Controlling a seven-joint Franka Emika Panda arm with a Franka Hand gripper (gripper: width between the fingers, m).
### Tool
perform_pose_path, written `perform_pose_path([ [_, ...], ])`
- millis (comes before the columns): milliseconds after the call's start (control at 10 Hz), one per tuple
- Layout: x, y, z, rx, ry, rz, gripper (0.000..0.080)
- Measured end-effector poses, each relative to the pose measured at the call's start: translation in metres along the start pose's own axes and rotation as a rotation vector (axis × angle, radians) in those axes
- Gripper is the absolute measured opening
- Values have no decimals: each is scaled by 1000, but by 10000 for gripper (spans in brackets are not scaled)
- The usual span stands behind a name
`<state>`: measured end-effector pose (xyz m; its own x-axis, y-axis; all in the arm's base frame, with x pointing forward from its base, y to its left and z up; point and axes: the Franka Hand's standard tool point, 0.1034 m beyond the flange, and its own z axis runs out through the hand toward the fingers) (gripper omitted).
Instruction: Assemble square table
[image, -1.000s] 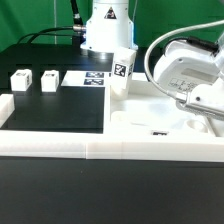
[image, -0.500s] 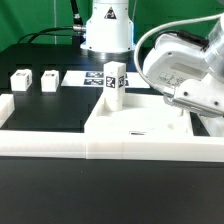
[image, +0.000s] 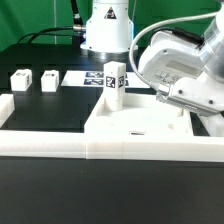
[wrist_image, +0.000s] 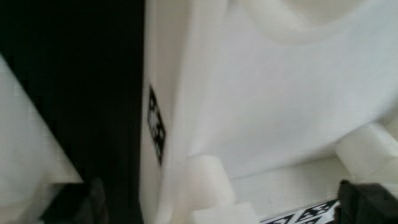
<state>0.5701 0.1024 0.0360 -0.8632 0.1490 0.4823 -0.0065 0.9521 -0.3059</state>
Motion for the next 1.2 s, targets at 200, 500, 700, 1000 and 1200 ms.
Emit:
perform_pose_path([
  [200, 0, 0, 0, 0, 0, 0, 649],
  [500, 13, -20, -45, 20, -45, 33, 649],
  [700, 32, -56, -83, 35, -86, 87, 649],
  [1000, 47, -125, -89, 44, -86, 239, 649],
  [1200, 48, -161, -71, 41, -65, 396, 649],
])
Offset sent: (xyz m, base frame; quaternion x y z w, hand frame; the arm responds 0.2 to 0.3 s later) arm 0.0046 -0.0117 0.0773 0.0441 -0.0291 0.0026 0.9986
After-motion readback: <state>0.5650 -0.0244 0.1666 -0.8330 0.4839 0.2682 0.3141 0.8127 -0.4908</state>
